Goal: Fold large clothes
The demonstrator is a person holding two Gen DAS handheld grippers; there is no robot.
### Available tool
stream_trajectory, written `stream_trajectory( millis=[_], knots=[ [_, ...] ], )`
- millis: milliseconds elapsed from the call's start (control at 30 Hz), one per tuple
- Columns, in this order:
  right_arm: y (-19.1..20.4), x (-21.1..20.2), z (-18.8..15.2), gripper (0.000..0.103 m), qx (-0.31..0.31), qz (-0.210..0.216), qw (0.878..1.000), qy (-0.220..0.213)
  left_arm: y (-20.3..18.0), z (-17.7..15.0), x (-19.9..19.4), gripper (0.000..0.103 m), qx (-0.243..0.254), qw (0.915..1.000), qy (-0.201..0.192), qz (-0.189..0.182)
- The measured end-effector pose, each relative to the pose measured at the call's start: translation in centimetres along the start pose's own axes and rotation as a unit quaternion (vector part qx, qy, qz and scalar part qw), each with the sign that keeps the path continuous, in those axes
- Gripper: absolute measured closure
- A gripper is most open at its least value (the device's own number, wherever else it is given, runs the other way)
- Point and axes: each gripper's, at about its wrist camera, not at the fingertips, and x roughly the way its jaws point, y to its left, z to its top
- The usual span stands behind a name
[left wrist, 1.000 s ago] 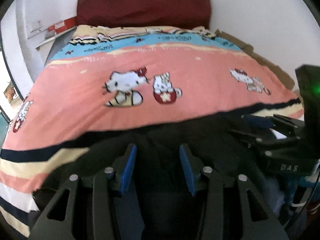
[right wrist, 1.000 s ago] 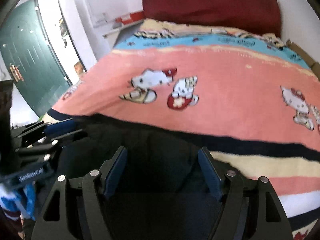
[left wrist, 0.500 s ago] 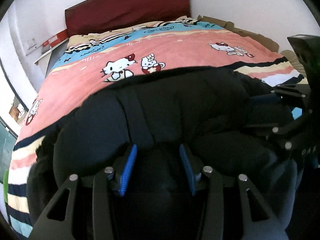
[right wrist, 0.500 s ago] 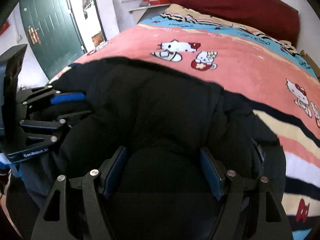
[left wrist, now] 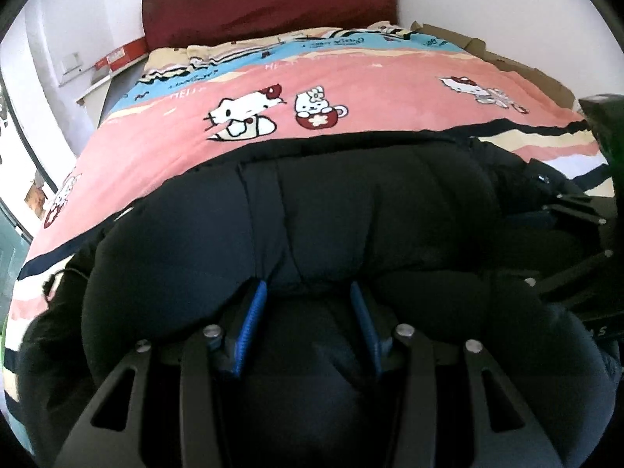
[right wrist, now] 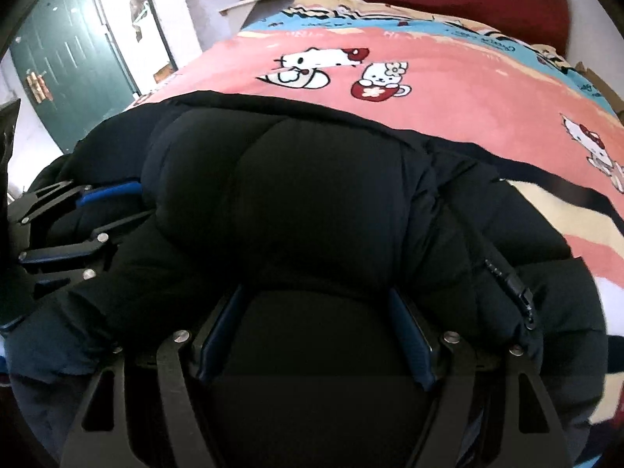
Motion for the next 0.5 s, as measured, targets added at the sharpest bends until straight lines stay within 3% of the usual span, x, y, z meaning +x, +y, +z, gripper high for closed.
stream_trajectory(
  millis=[200, 300, 500],
  knots=[
    [1.4, -5.1, -1.5, 0.03, -0.014, 0.028, 0.999, -0.02, -0.3, -2.4, -5.0, 0.06, -0.003, 0.9996, -0.021, -0.017],
    [1.9, -6.1, -3.0, 0.03, -0.022, 0.046, 0.998, -0.031, -0.8, -4.2, -4.7, 0.06, -0.004, 0.9996, -0.026, -0.01],
    [2.5, -3.0, -5.1, 0.03, -0.044, 0.002, 0.999, -0.011, -2.1, -4.4, -2.1, 0.059, 0.016, 0.9995, -0.02, 0.02]
  ],
)
